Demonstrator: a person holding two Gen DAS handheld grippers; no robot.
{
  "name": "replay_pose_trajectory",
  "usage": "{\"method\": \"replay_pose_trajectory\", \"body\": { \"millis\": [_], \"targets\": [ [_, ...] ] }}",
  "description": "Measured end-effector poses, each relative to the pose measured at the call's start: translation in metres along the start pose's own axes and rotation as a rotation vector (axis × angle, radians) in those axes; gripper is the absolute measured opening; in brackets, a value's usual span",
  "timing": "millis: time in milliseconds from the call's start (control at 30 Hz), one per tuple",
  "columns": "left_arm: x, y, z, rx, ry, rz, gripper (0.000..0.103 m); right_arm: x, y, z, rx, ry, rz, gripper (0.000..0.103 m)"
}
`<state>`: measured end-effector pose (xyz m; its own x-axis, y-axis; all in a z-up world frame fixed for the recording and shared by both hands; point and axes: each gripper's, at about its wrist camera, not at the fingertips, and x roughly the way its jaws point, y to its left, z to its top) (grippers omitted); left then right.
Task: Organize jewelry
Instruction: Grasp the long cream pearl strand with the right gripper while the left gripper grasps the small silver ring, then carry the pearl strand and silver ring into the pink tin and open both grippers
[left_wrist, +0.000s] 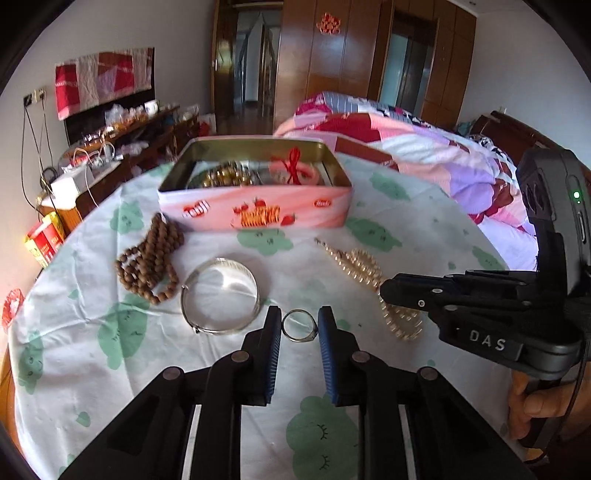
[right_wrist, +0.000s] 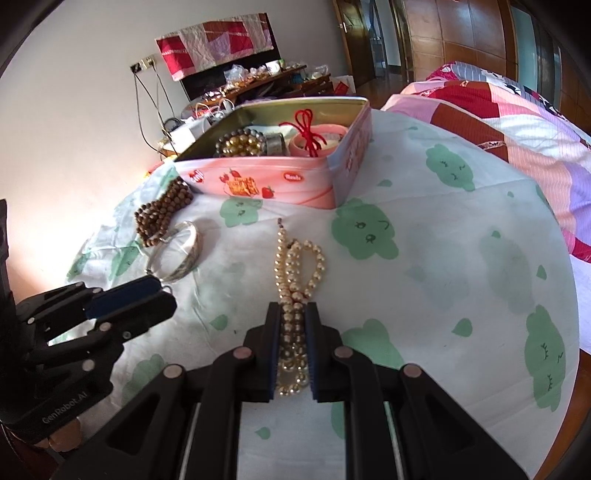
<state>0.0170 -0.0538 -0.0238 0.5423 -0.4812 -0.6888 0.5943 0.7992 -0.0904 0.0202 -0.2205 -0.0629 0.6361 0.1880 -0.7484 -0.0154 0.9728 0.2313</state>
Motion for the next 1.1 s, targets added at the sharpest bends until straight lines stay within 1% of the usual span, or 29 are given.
{"method": "replay_pose_trajectory", "body": {
  "millis": [100, 200, 300, 367, 400, 433, 467, 500, 600, 633, 667, 733, 767, 800, 833, 900, 933, 1000, 1033, 1067, 1100],
  "targets": [
    [-0.004, 0.002, 0.002, -0.009, -0.031, -0.006, 0.020, -0.012, 0.002, -0.001, -0.009, -0.064, 0.040, 0.013],
    [-0.004, 0.006, 0.002, -0.015, -0.032, -0.002, 0.020, -0.020, 0.009, -0.002, -0.035, -0.111, 0.039, 0.012],
    [-0.004, 0.009, 0.002, -0.023, -0.032, 0.002, 0.020, -0.017, 0.014, 0.000, -0.049, -0.098, 0.002, 0.013],
    [-0.006, 0.013, 0.002, -0.037, -0.039, 0.002, 0.020, -0.012, 0.010, 0.002, -0.025, -0.077, -0.011, 0.018],
    [-0.007, 0.014, 0.002, -0.043, -0.041, 0.002, 0.020, -0.008, 0.008, 0.004, -0.009, -0.060, -0.015, 0.030],
    [-0.008, 0.017, 0.002, -0.054, -0.047, 0.001, 0.020, -0.004, 0.005, 0.006, 0.003, -0.044, -0.016, 0.052],
    [-0.009, 0.018, 0.002, -0.059, -0.051, 0.000, 0.020, -0.002, 0.003, 0.006, 0.008, -0.032, -0.016, 0.064],
    [-0.010, 0.021, 0.003, -0.070, -0.059, -0.006, 0.020, 0.001, 0.004, 0.008, 0.010, -0.024, -0.018, 0.073],
    [-0.012, 0.025, 0.004, -0.088, -0.069, -0.021, 0.020, 0.008, 0.010, 0.011, -0.036, 0.005, -0.031, 0.073],
    [-0.013, 0.026, 0.004, -0.091, -0.072, -0.019, 0.020, 0.014, 0.015, 0.011, -0.062, 0.029, -0.046, 0.066],
    [-0.013, 0.027, 0.004, -0.091, -0.075, -0.018, 0.020, 0.019, 0.019, 0.011, -0.085, 0.049, -0.061, 0.065],
    [-0.013, 0.028, 0.004, -0.095, -0.078, -0.021, 0.020, 0.020, 0.026, 0.010, -0.129, 0.053, -0.079, 0.046],
    [-0.014, 0.029, 0.004, -0.097, -0.081, -0.023, 0.020, 0.021, 0.030, 0.010, -0.156, 0.054, -0.116, 0.042],
    [-0.015, 0.030, 0.003, -0.099, -0.083, -0.024, 0.020, 0.022, 0.031, 0.009, -0.172, 0.055, -0.145, 0.033],
    [-0.015, 0.032, 0.003, -0.103, -0.088, -0.022, 0.020, 0.021, 0.032, 0.009, -0.184, 0.055, -0.155, 0.024],
    [-0.017, 0.035, 0.003, -0.113, -0.092, -0.023, 0.020, 0.020, 0.028, 0.008, -0.172, 0.056, -0.139, 0.018],
    [-0.018, 0.036, 0.004, -0.118, -0.094, -0.022, 0.020, 0.019, 0.025, 0.008, -0.155, 0.054, -0.121, 0.017],
    [-0.019, 0.040, 0.005, -0.128, -0.102, -0.019, 0.020, 0.015, 0.015, 0.009, -0.092, 0.047, -0.051, 0.017],
    [-0.020, 0.040, 0.005, -0.132, -0.104, -0.019, 0.020, 0.012, 0.011, 0.010, -0.052, 0.039, -0.002, 0.017],
    [-0.020, 0.042, 0.006, -0.135, -0.108, -0.016, 0.020, 0.007, 0.008, 0.011, -0.020, 0.024, 0.044, 0.017],
    [-0.021, 0.043, 0.008, -0.137, -0.112, -0.011, 0.020, 0.003, 0.008, 0.012, -0.005, 0.009, 0.072, 0.017]
  ]
}}
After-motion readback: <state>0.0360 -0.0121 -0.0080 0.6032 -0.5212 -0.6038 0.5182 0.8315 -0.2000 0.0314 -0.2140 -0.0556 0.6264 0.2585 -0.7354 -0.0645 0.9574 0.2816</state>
